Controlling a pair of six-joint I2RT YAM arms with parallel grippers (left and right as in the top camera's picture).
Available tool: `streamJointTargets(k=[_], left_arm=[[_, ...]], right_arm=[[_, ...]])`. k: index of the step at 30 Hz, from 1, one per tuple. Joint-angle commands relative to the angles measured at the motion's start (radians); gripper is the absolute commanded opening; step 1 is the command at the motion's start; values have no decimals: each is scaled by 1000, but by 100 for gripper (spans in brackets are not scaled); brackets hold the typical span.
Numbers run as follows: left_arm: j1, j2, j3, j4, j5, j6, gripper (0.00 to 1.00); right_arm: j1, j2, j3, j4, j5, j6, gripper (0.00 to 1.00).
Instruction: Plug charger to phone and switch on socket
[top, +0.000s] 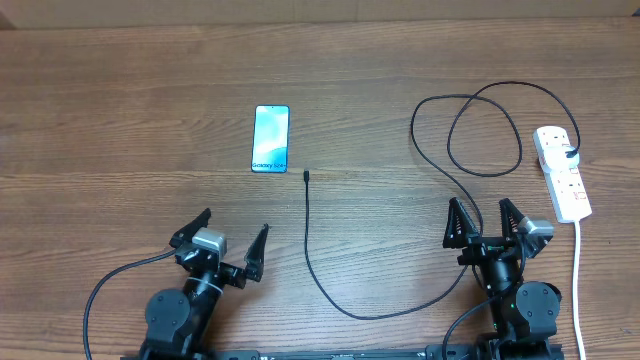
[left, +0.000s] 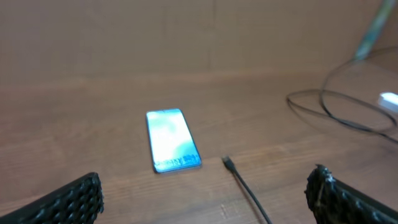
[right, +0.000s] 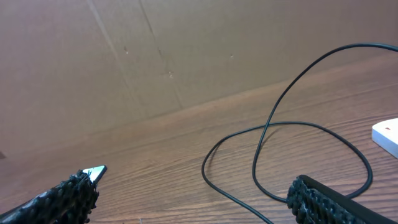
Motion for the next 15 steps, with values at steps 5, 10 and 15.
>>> streamJointTargets(k=[5,10,15], left_arm=[[4,24,394,-218,60,-10,89],[4,137,599,-262,59,-10,72],[4,311,790,-319,70,-10,63]], right_arm=[[-4,-12,-10,6,1,-5,100],[-4,-12,-10,6,1,-5,100],[-4,-12,-10,6,1,-5,100]])
